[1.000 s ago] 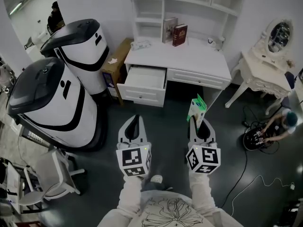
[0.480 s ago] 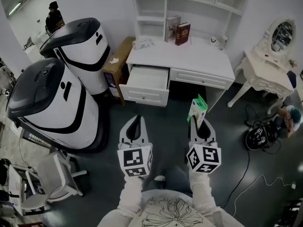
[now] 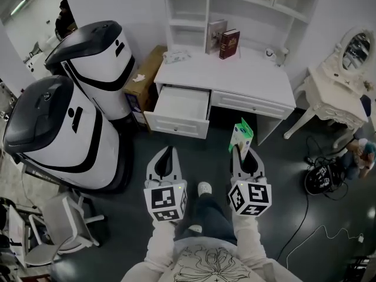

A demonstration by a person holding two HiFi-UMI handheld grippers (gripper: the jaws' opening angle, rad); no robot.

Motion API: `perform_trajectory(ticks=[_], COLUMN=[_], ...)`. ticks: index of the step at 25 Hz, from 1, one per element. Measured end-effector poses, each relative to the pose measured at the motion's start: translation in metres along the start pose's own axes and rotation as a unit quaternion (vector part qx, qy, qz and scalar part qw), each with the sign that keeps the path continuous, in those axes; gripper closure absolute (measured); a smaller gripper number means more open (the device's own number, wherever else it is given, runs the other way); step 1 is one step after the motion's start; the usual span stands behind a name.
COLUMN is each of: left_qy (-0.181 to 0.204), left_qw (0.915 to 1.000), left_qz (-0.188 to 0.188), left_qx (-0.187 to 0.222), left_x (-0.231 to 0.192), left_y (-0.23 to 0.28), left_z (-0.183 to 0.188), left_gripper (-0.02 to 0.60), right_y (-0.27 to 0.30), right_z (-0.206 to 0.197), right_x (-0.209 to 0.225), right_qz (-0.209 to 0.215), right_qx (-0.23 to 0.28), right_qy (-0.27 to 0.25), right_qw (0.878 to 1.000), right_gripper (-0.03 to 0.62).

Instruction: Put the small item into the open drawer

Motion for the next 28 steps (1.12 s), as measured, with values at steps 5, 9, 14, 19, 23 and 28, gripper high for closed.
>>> perform_trajectory(ticks=[5,9,14,19,23,28], left_qy=[0.000,-0.002,0.008,0.003,0.000,-0.009], left_qw=[0.9998,0.9993,0.9977,0.9954,0.9942,0.9926], left_qz=[0.017,0.036,0.064,0.093,0.107,0.120], left_qx=[0.005,0.010,0.019,0.021,0.005,-0.017], left_x=[-0.013,-0.024,-0.038,-0.055,-0.066,-0.084], left_y=[0.059,0.110,0.174,0.220,0.248,0.274], left_z=[0.011,0.028,0.051,0.056,0.050,0.037], left_gripper=[0.575,0.575,0.575,0.575,0.575,0.575], right_y=[0.068,0.129,0.205,0.266,0.302,0.339], right_z=[0.012,0.030,0.053,0.056,0.049,0.033], right_x=[0.014,0.028,0.044,0.049,0.051,0.047], right_qz=[0.020,0.040,0.066,0.095,0.110,0.122], right_qx=[0.002,0.005,0.011,0.001,-0.017,-0.042], right_qy=[-0.002,-0.003,-0.007,-0.012,-0.010,-0.007], right_qw=[1.000,0.999,0.998,0.995,0.994,0.992], right_gripper=[0.505,0.505,0.505,0.505,0.505,0.505])
Point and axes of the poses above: the fingertips, and each gripper's own axes: y forward along the fingers, x to its right, z out of its top, the point moved 6 cm from there along -y, backward along the fingers, and after that the axes turned 4 degrees about -z, right-handed, at the moved point
